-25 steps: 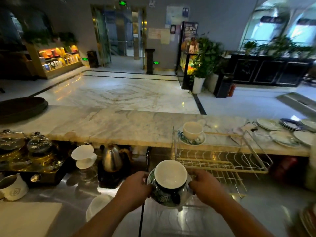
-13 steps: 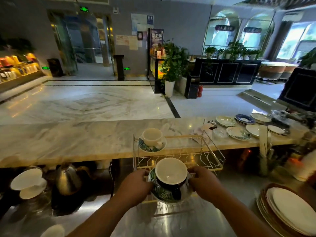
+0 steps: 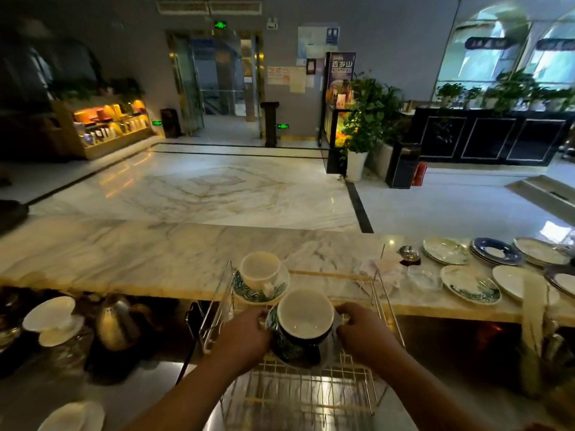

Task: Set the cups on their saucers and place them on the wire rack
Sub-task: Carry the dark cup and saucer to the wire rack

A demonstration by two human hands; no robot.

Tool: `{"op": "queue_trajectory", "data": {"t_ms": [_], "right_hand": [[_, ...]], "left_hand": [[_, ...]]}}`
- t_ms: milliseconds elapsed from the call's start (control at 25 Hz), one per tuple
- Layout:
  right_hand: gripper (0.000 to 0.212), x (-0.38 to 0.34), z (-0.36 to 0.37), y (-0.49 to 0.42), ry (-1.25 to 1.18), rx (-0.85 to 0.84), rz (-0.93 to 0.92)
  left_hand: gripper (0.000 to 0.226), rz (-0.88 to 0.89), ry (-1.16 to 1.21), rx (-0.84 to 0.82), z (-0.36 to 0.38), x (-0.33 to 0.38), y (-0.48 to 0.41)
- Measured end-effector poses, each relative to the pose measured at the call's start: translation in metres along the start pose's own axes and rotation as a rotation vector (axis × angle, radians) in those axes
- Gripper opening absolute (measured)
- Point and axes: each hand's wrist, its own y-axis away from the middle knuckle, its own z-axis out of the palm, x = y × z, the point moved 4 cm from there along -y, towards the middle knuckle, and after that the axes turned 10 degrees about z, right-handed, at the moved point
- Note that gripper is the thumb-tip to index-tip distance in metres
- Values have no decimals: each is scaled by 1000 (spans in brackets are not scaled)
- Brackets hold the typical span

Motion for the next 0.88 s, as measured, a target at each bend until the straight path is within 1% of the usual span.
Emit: {"op": "queue_trajectory", "data": {"t_ms": [40,80,200,320,560,680,800,840,880], "right_hand": [[22,1,1,-6,18,1,-3],[23,2,3,-12,32,1,-3],[29,5,10,-29,77,-6,22],[35,8,13,-42,91,-8,59],[38,9,15,-60,112,-15,82],[41,11,15,-65,112,-20,87],[43,11,15,-69,99,-21,97],[43,11,15,-69,97,-16,101],[42,11,15,-70,97,-10,102]], "left_hand": [[7,-4,-5,10,2,-1,-4],[11,-8,-11,11,5,-2,-9],[32,-30,-29,-15,12,-9,-23],[34,-44,-43,-39,17,-15,-34],[43,-106,-82,-66,24,-27,-50],[37,-111,-70,-70,27,-31,-56],[12,-96,-58,-68,33,-36,-62],[7,-95,-62,-63,34,-36,-63],[11,-93,-63,-58,35,-37,-65]]}}
